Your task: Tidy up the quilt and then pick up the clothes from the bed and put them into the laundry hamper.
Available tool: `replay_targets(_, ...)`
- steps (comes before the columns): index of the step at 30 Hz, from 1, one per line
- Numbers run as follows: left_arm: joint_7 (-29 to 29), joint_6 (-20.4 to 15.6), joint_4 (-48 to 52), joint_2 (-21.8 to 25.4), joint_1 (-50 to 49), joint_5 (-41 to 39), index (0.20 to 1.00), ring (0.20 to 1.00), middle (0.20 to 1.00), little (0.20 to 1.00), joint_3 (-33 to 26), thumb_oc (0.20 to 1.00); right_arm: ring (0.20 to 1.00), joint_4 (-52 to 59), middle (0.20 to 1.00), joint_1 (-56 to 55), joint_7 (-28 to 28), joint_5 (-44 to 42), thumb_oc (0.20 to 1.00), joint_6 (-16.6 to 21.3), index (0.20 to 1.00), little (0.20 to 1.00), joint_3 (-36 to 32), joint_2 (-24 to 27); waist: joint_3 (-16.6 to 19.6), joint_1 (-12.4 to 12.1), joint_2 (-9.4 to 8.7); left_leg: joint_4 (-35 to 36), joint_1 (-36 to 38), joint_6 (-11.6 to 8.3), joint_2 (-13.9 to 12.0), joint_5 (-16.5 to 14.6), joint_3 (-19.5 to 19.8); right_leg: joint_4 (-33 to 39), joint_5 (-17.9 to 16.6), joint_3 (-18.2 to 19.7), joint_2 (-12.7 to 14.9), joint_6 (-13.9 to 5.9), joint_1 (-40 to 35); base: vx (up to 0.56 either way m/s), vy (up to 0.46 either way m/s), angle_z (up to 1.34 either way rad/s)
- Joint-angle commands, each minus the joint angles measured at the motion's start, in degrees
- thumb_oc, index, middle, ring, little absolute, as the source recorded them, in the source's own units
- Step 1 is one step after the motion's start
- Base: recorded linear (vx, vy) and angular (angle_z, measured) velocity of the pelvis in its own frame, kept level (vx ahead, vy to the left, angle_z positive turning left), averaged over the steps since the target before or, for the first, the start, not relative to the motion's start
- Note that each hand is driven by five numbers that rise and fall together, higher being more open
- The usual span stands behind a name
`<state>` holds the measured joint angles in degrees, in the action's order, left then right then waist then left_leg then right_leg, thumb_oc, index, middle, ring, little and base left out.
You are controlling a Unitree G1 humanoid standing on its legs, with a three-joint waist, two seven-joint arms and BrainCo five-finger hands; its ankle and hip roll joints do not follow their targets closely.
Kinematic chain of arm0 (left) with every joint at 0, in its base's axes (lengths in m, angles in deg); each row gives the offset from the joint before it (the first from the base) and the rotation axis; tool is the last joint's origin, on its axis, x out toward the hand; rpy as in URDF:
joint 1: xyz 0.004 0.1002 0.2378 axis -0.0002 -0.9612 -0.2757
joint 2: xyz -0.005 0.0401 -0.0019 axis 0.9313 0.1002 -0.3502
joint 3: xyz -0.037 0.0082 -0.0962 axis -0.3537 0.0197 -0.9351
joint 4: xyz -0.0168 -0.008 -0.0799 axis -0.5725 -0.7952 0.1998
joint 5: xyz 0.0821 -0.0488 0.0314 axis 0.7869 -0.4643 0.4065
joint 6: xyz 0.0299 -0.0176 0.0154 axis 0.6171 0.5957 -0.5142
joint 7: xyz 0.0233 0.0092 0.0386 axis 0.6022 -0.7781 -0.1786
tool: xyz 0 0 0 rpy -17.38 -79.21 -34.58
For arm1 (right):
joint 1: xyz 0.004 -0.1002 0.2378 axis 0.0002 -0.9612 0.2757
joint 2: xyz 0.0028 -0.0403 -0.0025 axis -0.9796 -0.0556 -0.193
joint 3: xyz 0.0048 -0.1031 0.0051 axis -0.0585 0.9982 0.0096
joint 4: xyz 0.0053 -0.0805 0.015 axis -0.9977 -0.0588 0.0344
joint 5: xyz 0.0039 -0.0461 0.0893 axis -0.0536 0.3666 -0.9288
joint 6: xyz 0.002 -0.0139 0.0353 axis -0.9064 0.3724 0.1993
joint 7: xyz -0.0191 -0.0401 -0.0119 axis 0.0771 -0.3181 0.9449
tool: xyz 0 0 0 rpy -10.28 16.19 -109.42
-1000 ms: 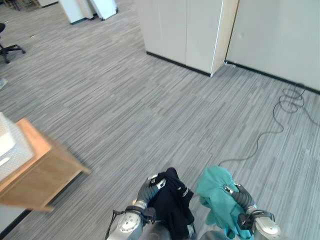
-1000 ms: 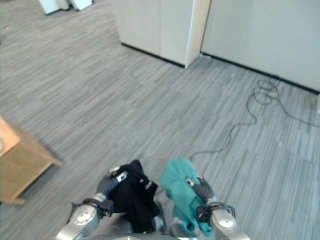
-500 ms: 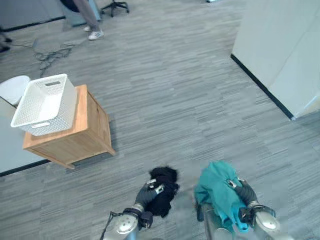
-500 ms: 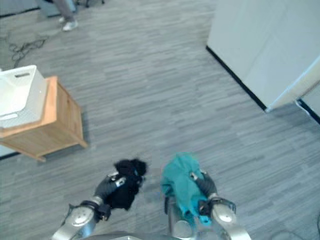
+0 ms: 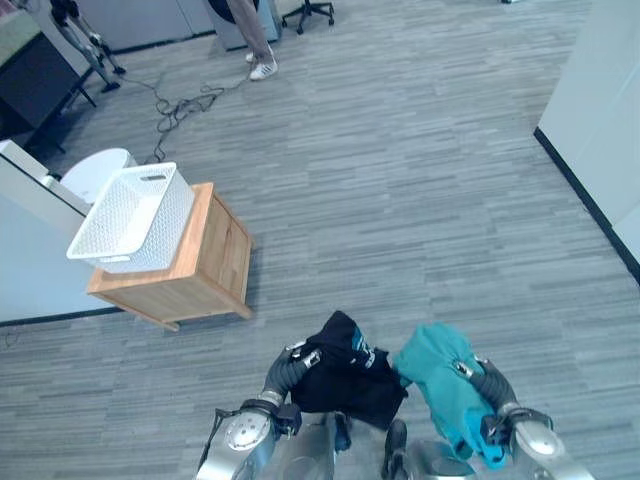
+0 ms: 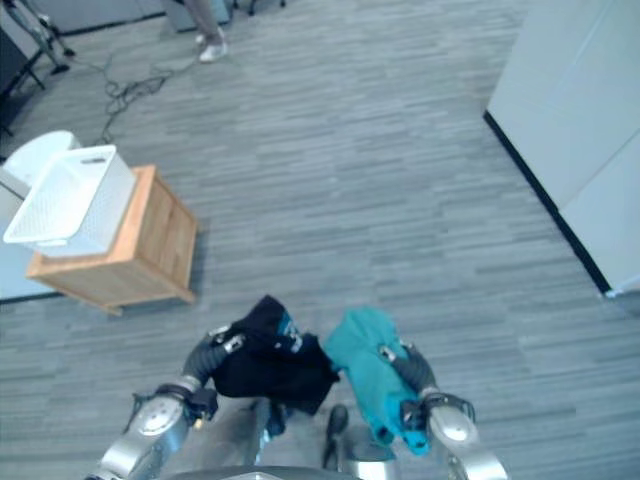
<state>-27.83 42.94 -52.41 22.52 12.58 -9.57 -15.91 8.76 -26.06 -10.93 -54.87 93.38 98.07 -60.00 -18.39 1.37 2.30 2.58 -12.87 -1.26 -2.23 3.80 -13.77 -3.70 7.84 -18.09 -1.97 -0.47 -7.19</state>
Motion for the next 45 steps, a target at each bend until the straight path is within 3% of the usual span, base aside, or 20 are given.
replay_targets(1, 1.8, -6.6, 5.4, 1.0, -0.6, 0.9, 0.2, 0.2, 0.2, 0.2, -0.9, 0.2, 0.2, 5.3, 0.2, -1.6, -0.2, -1.5, 0.2, 7.3, 0.2, 0.2, -0.9, 3.1, 1.0, -1.4, -1.96, -0.5, -0.9, -3.01, -3.9, 4.6, 2.4, -1.6, -0.2, 4.5, 8.5, -6.77, -5.3, 0.51, 0.269, 0.0)
replay_targets(5, 0.7, -6.3, 4.7, 0.6, 0.6, 0.8, 0.2, 0.2, 0.2, 0.2, -1.5, 0.2, 0.2, 3.9, 0.2, -0.9, -0.6, -0.9, 0.2, 6.1, 0.2, 0.2, 0.1, 1.9, 2.8, -1.8, -2.94, -4.5, 0.7, -1.34, -3.8, 2.4, 0.3, -7.2, 2.5, 4.3, 11.2, -8.24, -9.0, 0.55, 0.286, -0.36)
replay_targets(7, 0.2, -5.9, 4.8, 0.6, 2.2, 0.7, 0.2, 0.2, 0.2, 0.2, -1.2, 0.2, 0.2, 2.9, 0.2, -0.1, -0.8, -0.2, 0.2, 6.4, 0.2, 0.2, 0.7, 0.5, 3.5, -2.4, -3.71, -7.9, 0.7, 0.82, -0.9, 1.4, 2.4, -15.6, -0.7, 5.2, 13.3, -8.91, -8.1, 0.43, 0.282, -0.06)
replay_targets(9, -0.2, -3.6, 4.7, 1.2, 3.5, -0.1, 0.2, 0.2, 0.2, 0.2, -0.9, 0.2, 0.2, 3.8, 0.2, 0.0, -2.6, 0.4, 0.2, 5.5, 0.2, 0.2, 0.7, -0.9, 3.8, -2.0, -3.62, -9.1, 3.3, 4.23, 2.7, -1.1, 3.3, -31.8, -9.4, 6.4, 16.8, -9.8, -2.7, 0.49, 0.375, 0.25)
replay_targets(13, -0.7, -3.8, 2.6, 1.1, 3.7, 0.5, 0.2, 0.2, 0.2, 0.2, 0.0, 0.2, 0.2, 4.2, 0.2, 0.6, -4.5, 0.4, 0.2, 4.7, 0.2, 0.2, 1.2, -1.8, 3.0, -1.5, -2.84, -9.5, 7.6, 5.55, 4.3, -4.6, 4.6, -40.3, -12.2, 7.2, 19.9, -9.96, 4.6, 0.39, 0.204, 0.25)
replay_targets(14, -0.7, -4.8, 2.9, 1.1, 3.2, 0.4, 0.2, 0.2, 0.2, 0.2, -0.1, 0.2, 0.2, 4.7, 0.2, 0.6, -4.7, 0.9, 0.2, 4.3, 0.2, 0.2, 1.1, -1.9, 2.0, -0.8, -1.83, -8.6, 10.4, 5.74, 3.6, -4.6, 4.5, -36.3, -10.6, 5.8, 17.7, -8.27, 9.0, 0.35, 0.028, 0.48)
replay_targets(16, -0.6, -4.7, 4.2, 1.7, 2.2, 0.7, 0.2, 0.2, 0.2, 0.2, -0.3, 0.2, 0.2, 5.9, 0.2, -0.7, -4.3, 1.5, 0.2, 3.6, 0.2, 0.2, -0.3, -1.8, 0.8, 1.1, -2.07, -7.4, 14.6, 5.42, 4.7, -6.1, 7.5, -24.8, -8.6, 6.3, 12.9, -7.7, 12.6, 0.45, -0.089, 0.62)
replay_targets(18, -0.4, -4.9, 4.1, 2.1, 1.7, 1.5, 0.2, 0.2, 0.2, 0.2, 0.2, 0.2, 0.2, 6.2, 0.2, -1.9, -3.8, 1.2, 0.2, 4.4, 0.2, 0.2, -1.2, -1.5, 0.3, 2.6, -3.57, -7.3, 17.6, 5.38, 6.4, -9.0, 10.1, -11.7, -11.4, 7.4, 11.2, -8.49, 15.0, 0.51, -0.237, 0.84)
replay_targets(19, -0.6, -5.9, 3.4, 2.2, 1.7, 2.7, 0.2, 0.2, 0.2, 0.2, 0.8, 0.2, 0.2, 6.2, 0.2, -2.6, -3.4, 0.6, 0.2, 5.5, 0.2, 0.2, -1.5, -1.5, 0.0, 4.1, -4.52, -7.5, 19.8, 5.27, 7.0, -11.7, 12.4, -1.1, -14.6, 9.8, 9.9, -9.72, 16.9, 0.57, -0.278, 0.73)
replay_targets(20, -0.8, -6.9, 2.9, 2.4, 1.7, 3.8, 0.2, 0.2, 0.2, 0.2, 1.3, 0.2, 0.2, 6.2, 0.2, -3.0, -3.2, 0.3, 0.2, 6.2, 0.2, 0.2, -1.7, -1.6, -0.1, 5.1, -4.84, -7.7, 20.8, 5.43, 7.2, -13.1, 13.9, 2.6, -16.0, 12.0, 8.8, -10.36, 17.8, 0.53, -0.229, 0.72)
replay_targets(23, -3.5, -7.5, 4.2, 2.9, 1.3, 4.8, 0.2, 0.2, 0.2, 0.2, 1.9, 0.2, 0.2, 7.8, 0.2, -4.7, -2.4, 0.7, 0.2, 6.5, 0.2, 0.2, -2.7, -1.7, 0.5, 7.6, -4.83, -8.7, 22.8, 4.96, 6.0, -16.1, 16.3, 2.9, -15.0, 17.1, 6.8, -10.94, 17.6, 0.47, -0.141, 1.35)
replay_targets(25, -5.4, -6.6, 4.1, 2.9, 1.8, 3.3, 0.2, 0.2, 0.2, 0.2, 1.8, 0.2, 0.2, 7.3, 0.2, -3.6, -2.8, 1.3, 0.2, 5.7, 0.2, 0.2, -2.0, -1.8, 1.9, 8.0, -4.64, -10.7, 23.4, 4.18, 4.6, -16.9, 15.9, -0.3, -15.0, 17.3, 7.2, -10.64, 17.4, 0.35, -0.117, 1.27)
replay_targets(27, -5.7, -6.4, 3.9, 2.8, 1.9, 2.3, 0.2, 0.2, 0.2, 0.2, 1.4, 0.2, 0.2, 6.9, 0.2, -2.6, -3.3, 1.5, 0.2, 5.8, 0.2, 0.2, -1.3, -1.6, 2.5, 8.2, -4.41, -13.4, 23.0, 3.51, 2.7, -15.4, 14.6, -2.6, -14.2, 17.4, 7.1, -9.81, 17.1, 0.34, -0.105, 0.85)
replay_targets(30, -4.9, -4.3, 4.9, 2.7, 1.7, 0.9, 0.2, 0.2, 0.2, 0.2, 0.2, 0.2, 0.2, 5.5, 0.2, 0.3, -2.9, 1.5, 0.2, 3.9, 0.2, 0.2, -1.7, -0.3, 2.9, 7.4, -4.88, -31.2, 15.0, 0.87, -0.5, -6.7, 10.0, -1.1, -12.7, 15.7, 7.4, -6.67, 12.2, 0.36, -0.165, 0.97)
replay_targets(32, -4.7, -4.1, 4.2, 1.8, 1.3, 0.1, 0.2, 0.2, 0.2, 0.2, -0.9, 0.2, 0.2, 3.7, 0.2, 1.5, -2.0, 1.0, 0.2, 3.8, 0.2, 0.2, -2.4, 0.8, 2.4, 6.8, -4.84, -39.7, 6.0, -0.11, -1.9, -3.8, 7.8, -0.9, -10.6, 13.9, 6.6, -4.16, 8.8, 0.29, -0.094, 0.83)
replay_targets(35, -3.7, -5.3, 4.2, 1.8, 0.3, -1.5, 0.2, 0.2, 0.2, 0.2, -2.4, 0.2, 0.2, 4.0, 0.2, 0.1, 0.4, 1.9, 0.2, 3.3, 0.2, 0.2, -4.3, 1.6, 2.1, 6.8, -3.52, -33.1, 4.1, -0.93, -5.7, -2.5, 2.1, -1.5, -6.6, 11.1, 6.4, -3.58, 5.5, 0.3, 0.122, 0.7)
replay_targets(36, -4.3, -4.9, 5.4, 2.0, -0.6, -1.6, 0.2, 0.2, 0.2, 0.2, -2.7, 0.2, 0.2, 4.8, 0.2, -0.7, 1.8, 2.7, 0.2, 2.8, 0.2, 0.2, -4.8, 1.8, 1.8, 6.1, -2.54, -22.8, 3.8, -0.91, -4.1, -1.1, 1.3, -1.5, -5.8, 11.0, 5.9, -4.35, 4.4, 0.35, 0.192, 0.74)
replay_targets(40, -4.6, -5.2, 7.3, 2.1, -2.1, 0.6, 0.2, 0.2, 0.2, 0.2, -2.8, 0.2, 0.2, 4.8, 0.2, -2.2, 2.2, 1.2, 0.2, 5.7, 0.2, 0.2, -3.6, 2.4, 1.3, 2.6, -2.19, -3.5, -0.3, -1.81, -3.1, 4.5, 0.9, -0.2, -3.3, 9.2, 4.3, -4.88, 0.0, 0.46, 0.152, 0.35)
replay_targets(42, -4.6, -5.8, 7.5, 2.0, -2.4, 1.0, 0.2, 0.2, 0.2, 0.2, -2.8, 0.2, 0.2, 4.5, 0.2, -2.6, 2.3, 1.1, 0.2, 7.0, 0.2, 0.2, -3.1, 2.5, 1.2, 1.7, -2.35, -1.4, -1.8, -2.15, -3.6, 5.3, 0.7, -0.6, -2.0, 8.4, 4.6, -5.14, -1.6, 0.43, 0.179, 0.26)
replay_targets(45, -3.4, -7.0, 7.1, 1.4, -2.2, 1.1, 0.2, 0.2, 0.2, 0.2, -4.4, 0.2, 0.2, 2.8, 0.2, -0.7, 1.6, 2.1, 0.2, 8.2, 0.2, 0.2, -1.6, 1.9, 2.5, 0.3, -2.6, -2.7, -1.2, -1.46, -4.0, 1.4, -0.5, -5.3, 3.3, 7.1, 7.4, -6.74, -4.4, 0.4, 0.231, 0.01)
